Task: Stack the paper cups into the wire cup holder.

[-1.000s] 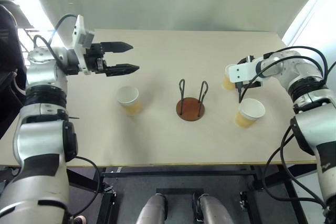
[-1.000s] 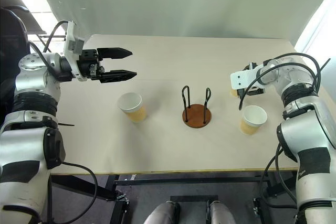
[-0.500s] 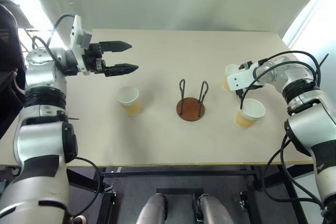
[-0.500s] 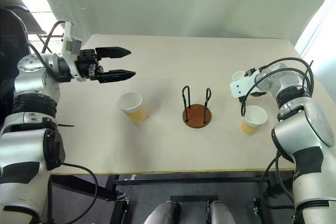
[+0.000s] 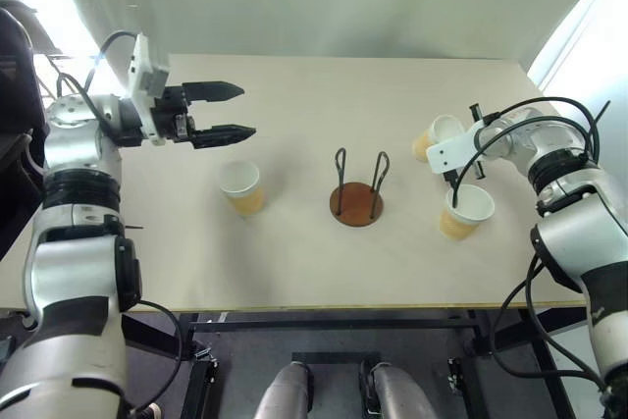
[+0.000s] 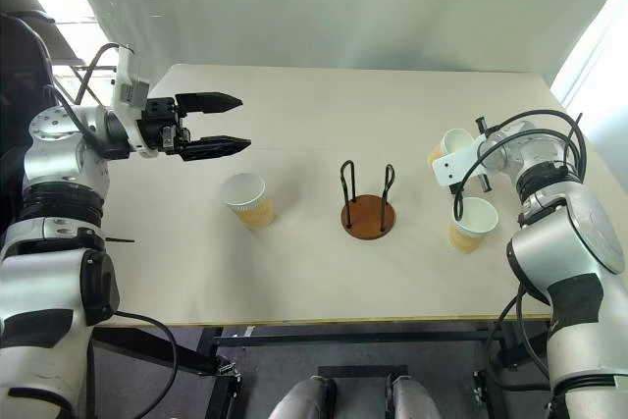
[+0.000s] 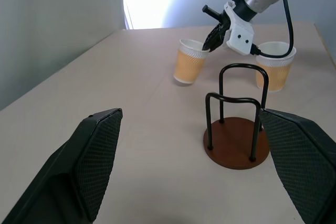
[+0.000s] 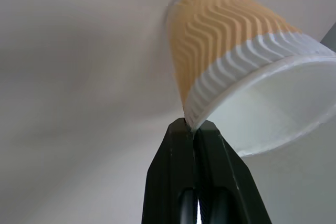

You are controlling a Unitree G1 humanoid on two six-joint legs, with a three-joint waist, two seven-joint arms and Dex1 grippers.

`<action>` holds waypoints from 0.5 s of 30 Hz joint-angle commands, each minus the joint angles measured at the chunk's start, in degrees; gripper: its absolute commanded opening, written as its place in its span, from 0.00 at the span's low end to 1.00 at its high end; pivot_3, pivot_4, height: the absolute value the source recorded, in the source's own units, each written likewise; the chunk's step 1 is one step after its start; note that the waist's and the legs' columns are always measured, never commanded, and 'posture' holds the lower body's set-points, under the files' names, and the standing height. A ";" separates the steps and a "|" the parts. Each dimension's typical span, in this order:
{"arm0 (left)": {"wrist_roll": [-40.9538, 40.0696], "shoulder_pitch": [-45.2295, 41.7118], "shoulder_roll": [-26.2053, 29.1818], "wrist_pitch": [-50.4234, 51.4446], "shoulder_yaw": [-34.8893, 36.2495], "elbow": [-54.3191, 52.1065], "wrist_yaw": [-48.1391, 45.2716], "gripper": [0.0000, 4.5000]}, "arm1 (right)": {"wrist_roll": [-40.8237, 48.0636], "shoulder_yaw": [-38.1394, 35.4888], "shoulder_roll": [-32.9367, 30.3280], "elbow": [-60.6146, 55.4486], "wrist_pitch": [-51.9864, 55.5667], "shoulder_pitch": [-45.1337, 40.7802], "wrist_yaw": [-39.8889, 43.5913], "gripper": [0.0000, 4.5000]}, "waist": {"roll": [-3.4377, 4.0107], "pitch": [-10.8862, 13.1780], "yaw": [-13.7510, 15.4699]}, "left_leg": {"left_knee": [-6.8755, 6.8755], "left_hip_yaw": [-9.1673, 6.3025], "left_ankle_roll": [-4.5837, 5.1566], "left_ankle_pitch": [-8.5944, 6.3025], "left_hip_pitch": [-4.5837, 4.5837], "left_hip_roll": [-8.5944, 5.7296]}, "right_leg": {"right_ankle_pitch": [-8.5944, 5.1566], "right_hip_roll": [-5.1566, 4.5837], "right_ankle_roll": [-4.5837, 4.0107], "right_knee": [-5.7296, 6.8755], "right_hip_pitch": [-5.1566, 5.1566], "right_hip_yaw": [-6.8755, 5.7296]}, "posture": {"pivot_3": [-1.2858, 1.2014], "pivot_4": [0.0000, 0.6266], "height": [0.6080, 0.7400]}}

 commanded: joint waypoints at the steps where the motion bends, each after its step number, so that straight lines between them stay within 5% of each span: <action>1: -1.01 -0.69 0.98 -1.02 0.20 -1.44 -2.36 1.00 | 0.39 -0.40 -0.82 -0.81 -0.88 -2.43 0.58 0.00 | 0.00 0.00 0.00 | 0.00 0.00 0.00 0.00 0.00 0.00 | 0.00 0.00 0.00 -0.01 0.00 0.00 | 0.52 0.24 1.00; 15: 0.52 -1.37 1.34 -3.64 0.66 2.55 -1.54 1.00 | 2.80 -1.92 -4.17 -5.60 -10.24 -7.21 8.34 0.00 | 0.01 0.00 -0.20 | -0.04 0.00 -0.02 -0.04 0.00 0.01 | -0.07 0.01 -0.12 -0.01 -0.01 0.00 | 0.52 0.24 1.00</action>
